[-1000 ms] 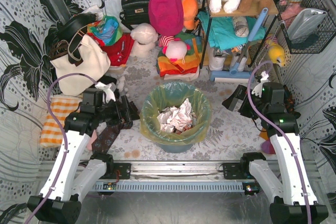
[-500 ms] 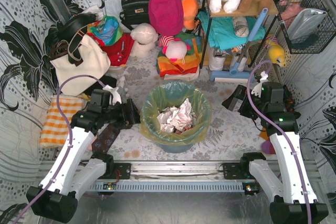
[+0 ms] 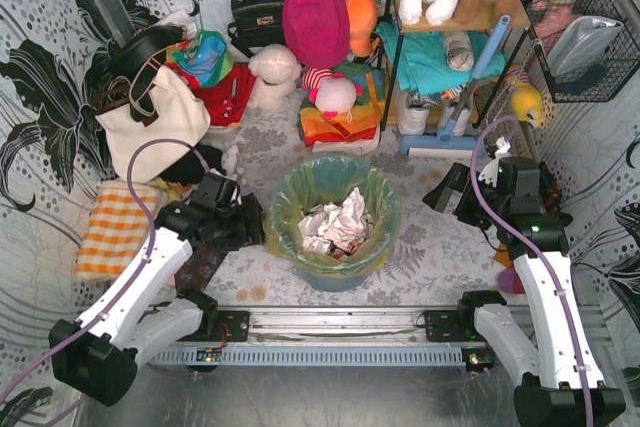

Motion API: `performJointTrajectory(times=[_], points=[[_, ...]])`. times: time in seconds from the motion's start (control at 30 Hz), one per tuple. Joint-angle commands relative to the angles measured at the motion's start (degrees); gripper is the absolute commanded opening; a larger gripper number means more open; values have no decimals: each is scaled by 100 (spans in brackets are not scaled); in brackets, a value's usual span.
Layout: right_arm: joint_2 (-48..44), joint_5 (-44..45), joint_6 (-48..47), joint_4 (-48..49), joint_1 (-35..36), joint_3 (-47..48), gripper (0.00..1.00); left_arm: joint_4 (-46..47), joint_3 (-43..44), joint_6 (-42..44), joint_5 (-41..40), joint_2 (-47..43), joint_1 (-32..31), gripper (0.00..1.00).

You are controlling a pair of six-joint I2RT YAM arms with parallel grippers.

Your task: Tie the trash bag

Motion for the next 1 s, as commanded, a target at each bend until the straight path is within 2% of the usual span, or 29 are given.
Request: performJointTrajectory(times=[0.0,0.1,0.3,0.47,0.8,0.97], points=[[-93,25,13,-112,-3,140,97,-119,251,-237,-754,2,-112,80],[-100,4,38,-122,-3,161,97,-37,311,-316,-710,-26,-127,79],[-143,-92,149,-138,-3,192,97,782,211,-714,196,-518,-122,84],[-185,-177,224,-123,-3,208,97,1441,-148,-1091,592,-713,-127,83],[-245,-169,329,-84,-3,140,97,1385,-390,-1110,285,-574,-136,72],[-317,-240,480,-17,-3,17,97,1387,-417,-1153,314,-433,-159,57]])
